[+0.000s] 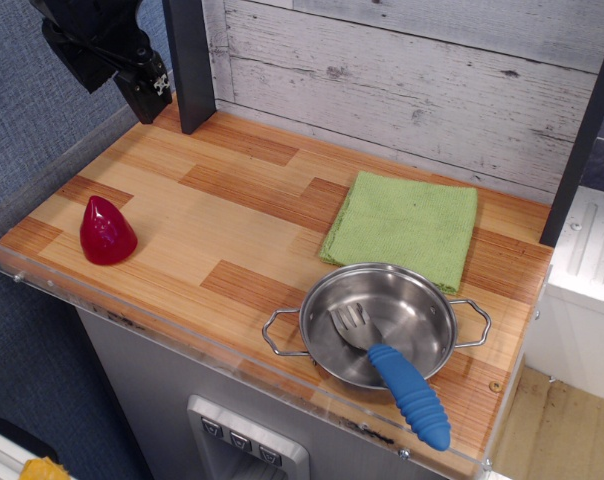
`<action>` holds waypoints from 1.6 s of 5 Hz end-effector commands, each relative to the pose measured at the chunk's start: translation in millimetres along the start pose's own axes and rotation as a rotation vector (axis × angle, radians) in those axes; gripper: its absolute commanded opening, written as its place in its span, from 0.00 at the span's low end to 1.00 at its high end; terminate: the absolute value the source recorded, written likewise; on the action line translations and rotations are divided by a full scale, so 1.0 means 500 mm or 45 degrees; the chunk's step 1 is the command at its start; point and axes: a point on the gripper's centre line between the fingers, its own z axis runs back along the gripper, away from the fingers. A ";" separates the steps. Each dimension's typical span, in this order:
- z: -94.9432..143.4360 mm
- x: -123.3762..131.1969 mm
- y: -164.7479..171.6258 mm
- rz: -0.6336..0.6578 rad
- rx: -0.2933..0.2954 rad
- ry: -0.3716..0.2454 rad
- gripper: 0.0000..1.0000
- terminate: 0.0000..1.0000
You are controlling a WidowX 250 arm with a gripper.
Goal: Move the red object to the top left corner of the table.
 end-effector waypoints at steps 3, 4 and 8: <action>-0.001 -0.049 0.035 0.180 0.011 0.145 1.00 0.00; -0.021 -0.072 0.038 0.202 -0.013 0.186 1.00 0.00; -0.116 -0.141 0.015 0.171 -0.001 0.363 1.00 0.00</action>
